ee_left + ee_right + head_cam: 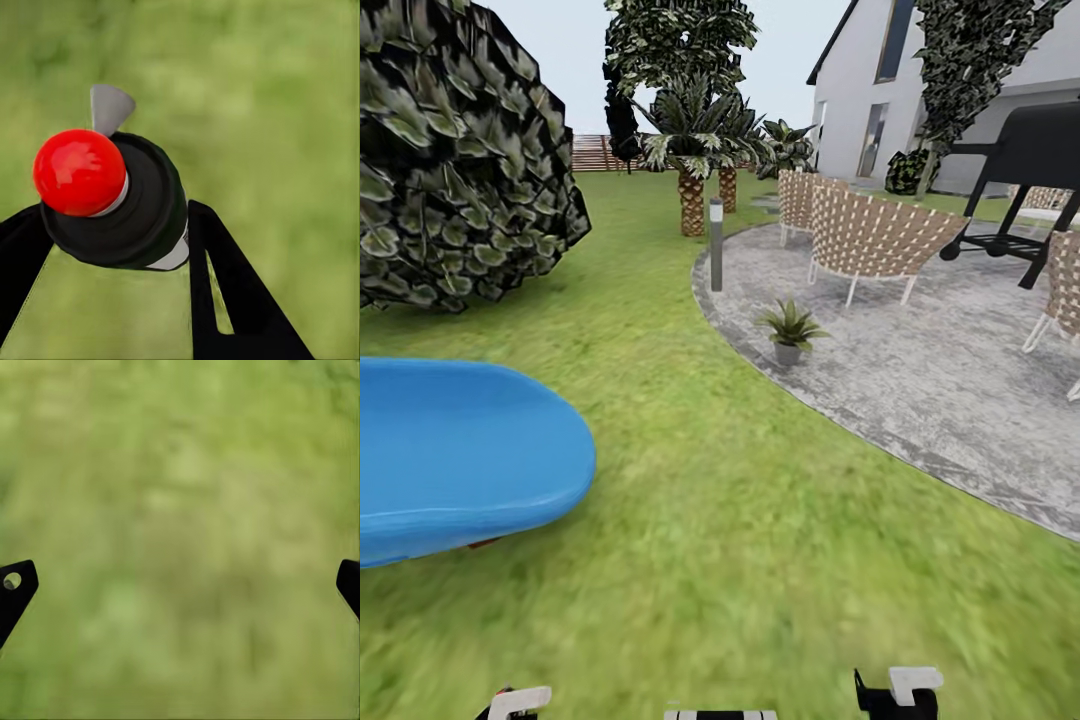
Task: Pick up the pesticide atomizer in the garden and spray insectifuge to fully cover both potted plants in the garden.
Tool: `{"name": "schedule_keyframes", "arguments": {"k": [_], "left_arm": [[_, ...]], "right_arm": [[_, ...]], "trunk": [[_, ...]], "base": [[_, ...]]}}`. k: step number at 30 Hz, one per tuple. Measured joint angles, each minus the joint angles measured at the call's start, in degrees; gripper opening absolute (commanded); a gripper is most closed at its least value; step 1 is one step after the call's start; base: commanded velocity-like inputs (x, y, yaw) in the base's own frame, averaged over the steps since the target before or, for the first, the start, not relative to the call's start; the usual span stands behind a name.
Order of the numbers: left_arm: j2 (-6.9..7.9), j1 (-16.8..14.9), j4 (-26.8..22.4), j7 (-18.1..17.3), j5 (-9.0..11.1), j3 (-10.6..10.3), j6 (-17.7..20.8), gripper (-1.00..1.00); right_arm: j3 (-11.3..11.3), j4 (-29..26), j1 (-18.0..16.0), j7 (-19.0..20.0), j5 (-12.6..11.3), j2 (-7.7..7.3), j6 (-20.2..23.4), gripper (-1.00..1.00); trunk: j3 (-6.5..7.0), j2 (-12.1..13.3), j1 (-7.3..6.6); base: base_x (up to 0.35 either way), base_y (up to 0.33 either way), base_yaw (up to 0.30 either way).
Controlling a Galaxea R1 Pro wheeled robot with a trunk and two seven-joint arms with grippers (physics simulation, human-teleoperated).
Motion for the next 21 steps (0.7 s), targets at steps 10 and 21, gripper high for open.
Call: {"name": "schedule_keyframes", "arguments": {"k": [10,21], "left_arm": [[0.0,0.0,0.0,0.0,0.0,0.0,0.0,-1.0],[0.0,0.0,-0.1,0.0,0.0,0.0,0.0,-1.0]], "right_arm": [[0.0,0.0,0.0,0.0,0.0,0.0,0.0,1.0],[0.0,0.0,0.0,0.0,0.0,0.0,0.0,1.0]], "trunk": [[0.0,0.0,0.0],[0.0,0.0,0.0]], "base": [[0.337,0.0,0.0],[0.331,-0.061,0.0]]}}
